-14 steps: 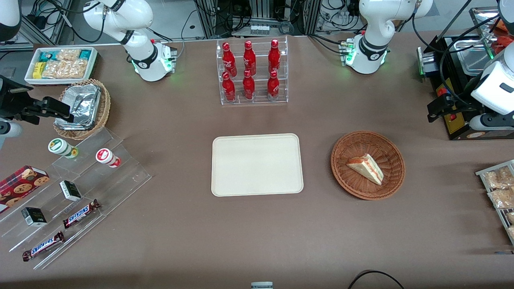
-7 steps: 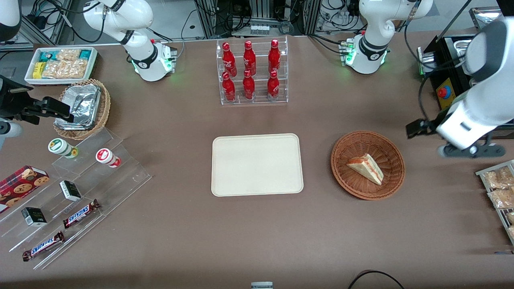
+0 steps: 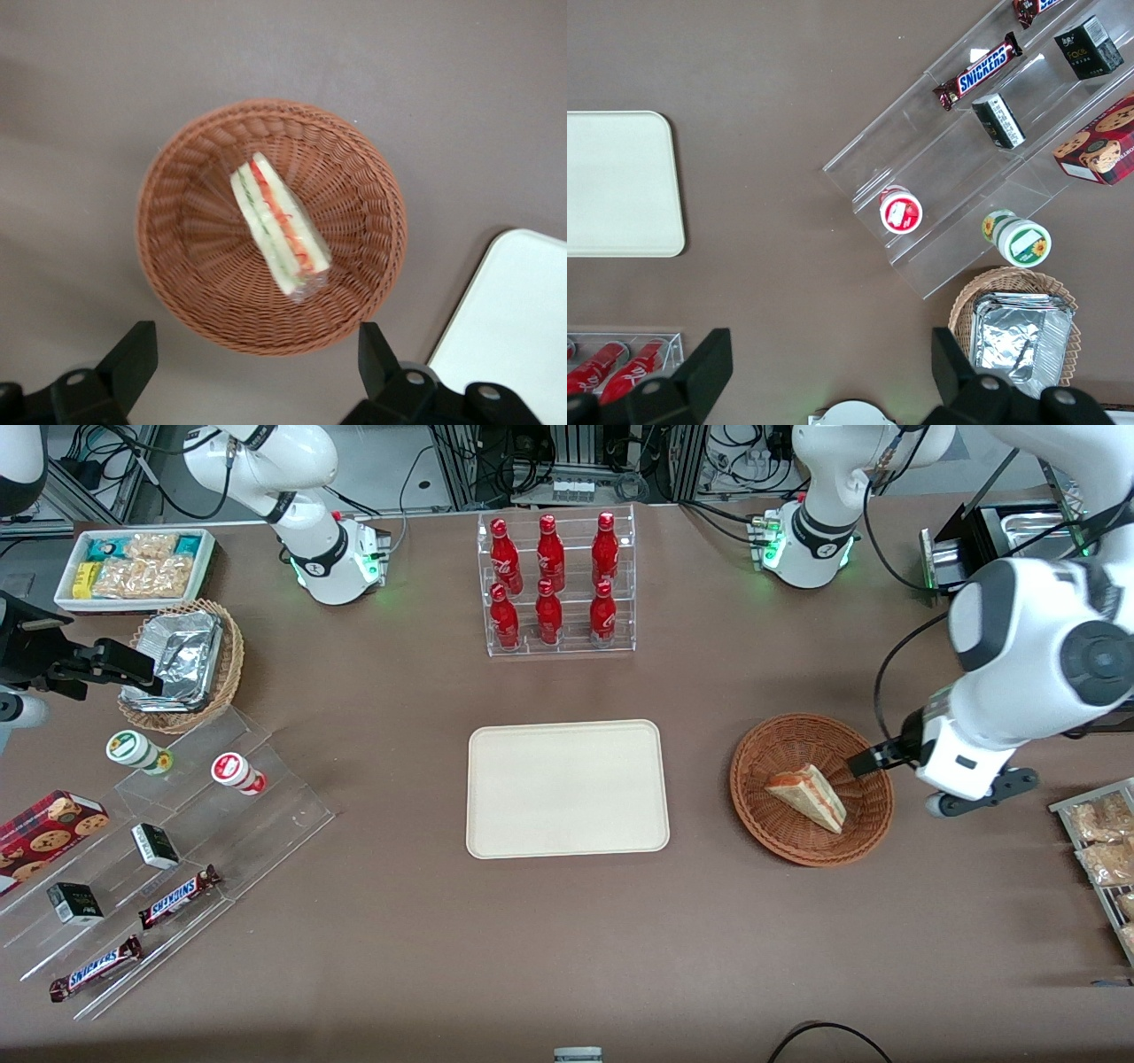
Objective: Place sandwich from basket to tray
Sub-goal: 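Lower the left gripper and close it on the wrapped sandwich, then lift the sandwich and carry it over the cream tray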
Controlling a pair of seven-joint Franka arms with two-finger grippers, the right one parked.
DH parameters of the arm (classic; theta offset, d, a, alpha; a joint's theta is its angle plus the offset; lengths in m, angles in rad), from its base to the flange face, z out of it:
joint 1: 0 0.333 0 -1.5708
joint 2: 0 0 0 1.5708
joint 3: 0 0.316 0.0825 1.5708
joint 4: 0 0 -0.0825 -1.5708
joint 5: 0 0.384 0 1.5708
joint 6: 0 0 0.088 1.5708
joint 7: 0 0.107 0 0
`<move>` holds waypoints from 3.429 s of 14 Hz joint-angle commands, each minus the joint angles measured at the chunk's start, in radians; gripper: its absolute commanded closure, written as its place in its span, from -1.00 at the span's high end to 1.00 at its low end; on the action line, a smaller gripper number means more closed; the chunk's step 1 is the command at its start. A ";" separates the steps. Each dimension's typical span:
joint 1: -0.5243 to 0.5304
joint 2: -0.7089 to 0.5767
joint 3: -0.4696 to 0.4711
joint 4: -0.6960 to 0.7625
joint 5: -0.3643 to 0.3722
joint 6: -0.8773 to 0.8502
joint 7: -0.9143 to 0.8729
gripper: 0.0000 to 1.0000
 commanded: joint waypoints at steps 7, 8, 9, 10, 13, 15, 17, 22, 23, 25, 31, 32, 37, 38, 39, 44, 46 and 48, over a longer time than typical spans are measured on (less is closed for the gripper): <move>-0.057 0.028 0.007 -0.271 0.002 0.378 -0.401 1.00; -0.057 0.044 0.007 -0.277 0.004 0.393 -0.413 1.00; -0.056 0.057 0.009 -0.279 0.004 0.393 -0.413 1.00; -0.053 0.066 0.009 -0.281 0.004 0.398 -0.415 1.00; -0.053 0.100 0.010 -0.282 0.002 0.410 -0.418 1.00; -0.053 0.109 0.010 -0.291 0.002 0.433 -0.418 1.00; -0.053 0.129 0.010 -0.296 0.002 0.461 -0.418 1.00; -0.063 0.167 0.010 -0.291 0.004 0.522 -0.524 -1.00; -0.063 0.167 0.010 -0.290 0.004 0.522 -0.524 -1.00; -0.063 0.157 0.009 -0.282 0.004 0.510 -0.521 -1.00; -0.175 0.112 0.004 0.057 0.030 0.058 -0.525 -1.00; -0.210 0.139 0.004 0.139 0.030 0.012 -0.528 -1.00; -0.423 0.234 0.004 0.340 0.033 -0.010 -0.504 -1.00; -0.462 0.276 0.004 0.385 0.062 -0.013 -0.486 -1.00; -0.505 0.308 0.004 0.411 0.088 -0.010 -0.472 -1.00; -0.664 0.455 0.004 0.444 0.090 0.100 -0.409 -1.00; -0.701 0.504 0.004 0.442 0.091 0.143 -0.410 -1.00; -0.714 0.543 0.004 0.440 0.091 0.152 -0.403 -1.00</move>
